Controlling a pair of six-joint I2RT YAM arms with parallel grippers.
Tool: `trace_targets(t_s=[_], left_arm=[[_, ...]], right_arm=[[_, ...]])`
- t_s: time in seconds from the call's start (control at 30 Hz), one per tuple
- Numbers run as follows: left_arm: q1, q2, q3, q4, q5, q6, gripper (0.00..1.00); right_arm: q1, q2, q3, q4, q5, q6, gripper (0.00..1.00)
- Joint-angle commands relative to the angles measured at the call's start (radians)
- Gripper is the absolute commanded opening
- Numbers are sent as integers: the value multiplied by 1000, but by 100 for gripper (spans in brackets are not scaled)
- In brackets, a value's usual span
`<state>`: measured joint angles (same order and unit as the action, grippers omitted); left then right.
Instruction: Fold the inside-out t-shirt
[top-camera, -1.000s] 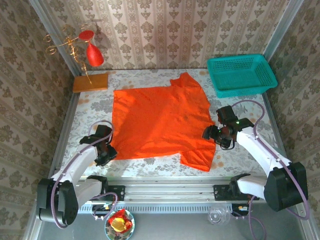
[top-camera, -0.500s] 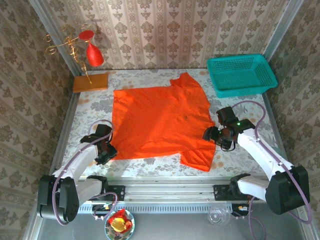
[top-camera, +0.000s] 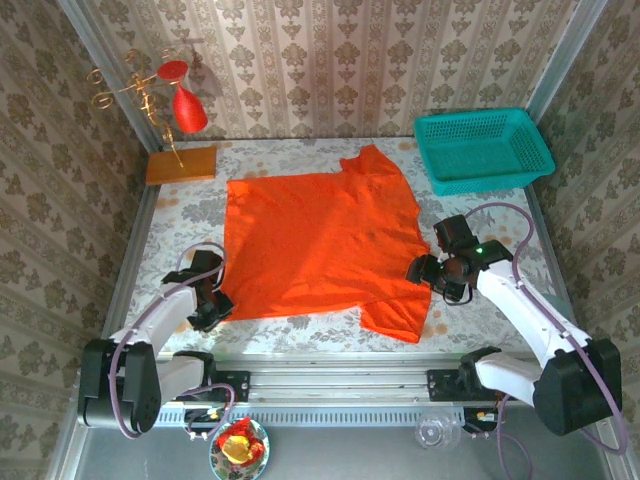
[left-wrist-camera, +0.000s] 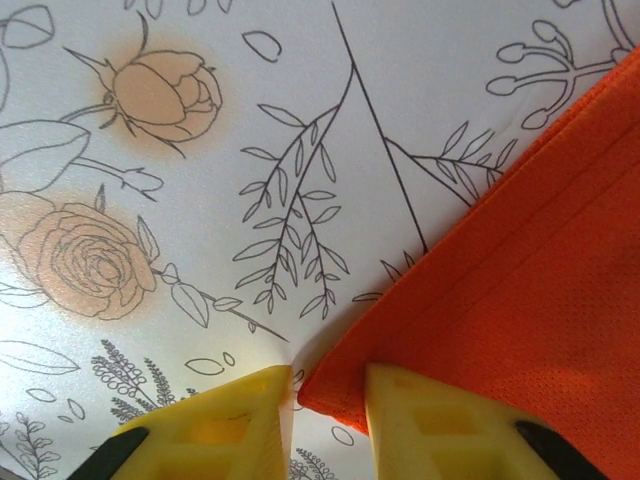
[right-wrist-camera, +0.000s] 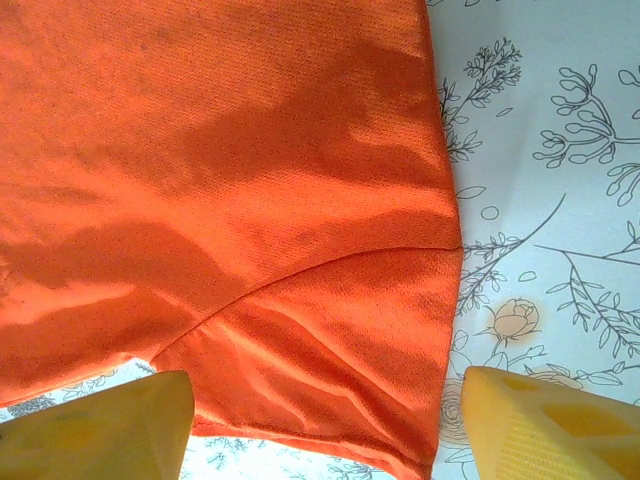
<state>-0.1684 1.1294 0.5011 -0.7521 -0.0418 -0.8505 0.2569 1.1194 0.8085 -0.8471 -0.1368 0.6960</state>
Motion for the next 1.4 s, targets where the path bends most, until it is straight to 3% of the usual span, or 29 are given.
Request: trace_targets(t_s=[0.0,0.33,0.53,0.73,1.03,1.37], left_arm=[[8,32,1,0,14,28,25],[13,82,16,5,32,52,18],[22,73,11,16,46,60,8],[65,3,5,33,60,77,1],[84,-39,-8,44,71,76,0],[87,-49,-14,52,80,80,0]], right_arm=[[7,-28,9,-49,27,24,72],[8,-69,-17,-67,34,40,72],[24,-113,-41,-95,34,64,71],[148,-132,-92,-129,41,166,63],[373,-126,-195,-121,69,392,54],[409,-60,-291,60,43,479,39]])
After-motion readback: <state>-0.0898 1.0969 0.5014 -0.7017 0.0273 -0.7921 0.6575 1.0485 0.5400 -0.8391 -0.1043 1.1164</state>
